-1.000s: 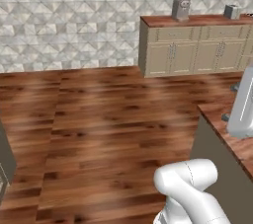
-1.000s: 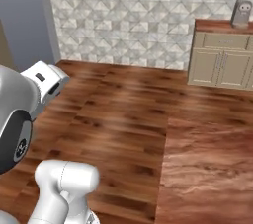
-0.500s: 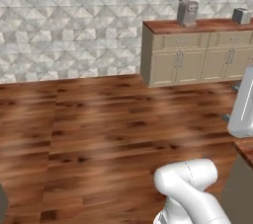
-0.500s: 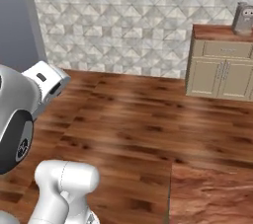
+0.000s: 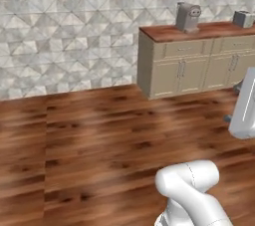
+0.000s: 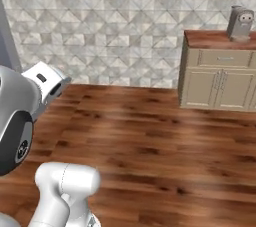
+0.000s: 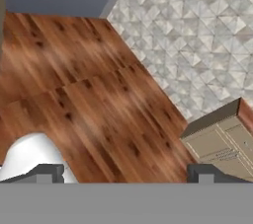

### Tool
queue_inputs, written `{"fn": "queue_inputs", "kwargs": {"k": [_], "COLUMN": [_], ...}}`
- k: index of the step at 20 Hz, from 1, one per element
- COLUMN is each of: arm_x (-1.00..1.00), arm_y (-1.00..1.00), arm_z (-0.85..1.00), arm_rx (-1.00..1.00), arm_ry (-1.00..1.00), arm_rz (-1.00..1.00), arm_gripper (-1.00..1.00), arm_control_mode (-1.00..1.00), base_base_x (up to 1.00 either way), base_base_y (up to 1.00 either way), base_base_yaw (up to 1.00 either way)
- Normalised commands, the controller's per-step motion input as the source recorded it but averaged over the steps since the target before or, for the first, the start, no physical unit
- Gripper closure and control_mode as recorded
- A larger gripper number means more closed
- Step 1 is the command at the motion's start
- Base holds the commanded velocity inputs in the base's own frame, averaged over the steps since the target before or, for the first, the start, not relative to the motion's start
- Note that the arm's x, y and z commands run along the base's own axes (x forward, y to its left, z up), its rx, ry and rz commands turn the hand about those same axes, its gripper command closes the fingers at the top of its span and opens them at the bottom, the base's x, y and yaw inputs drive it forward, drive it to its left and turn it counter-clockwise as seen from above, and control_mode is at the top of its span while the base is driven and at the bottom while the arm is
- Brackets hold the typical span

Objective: Place the mayonnaise and condiment bottle from the counter to the top shelf of the fridge. If the existing items in the fridge are on the top shelf, move them to other shelves.

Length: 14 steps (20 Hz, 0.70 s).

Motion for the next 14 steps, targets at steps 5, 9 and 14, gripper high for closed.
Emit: {"fn": "queue_inputs", "kwargs": {"k": [5,9,14], "arm_x": [0.0,0.0,0.0], "arm_y": [0.0,0.0,0.0], "arm_z": [0.0,0.0,0.0], "arm_rx": [0.0,0.0,0.0], "arm_ry": [0.0,0.0,0.0], "arm_rz": [0.0,0.0,0.0], "arm_gripper": [-1.0,-1.0,-1.0], "arm_control_mode": [1.0,1.0,1.0], "base_base_x": [0.81,0.4,0.4], "base_base_y": [0.26,0.25,0.28], "base_base_yaw": [-0.6,-0.79,-0.81]}}
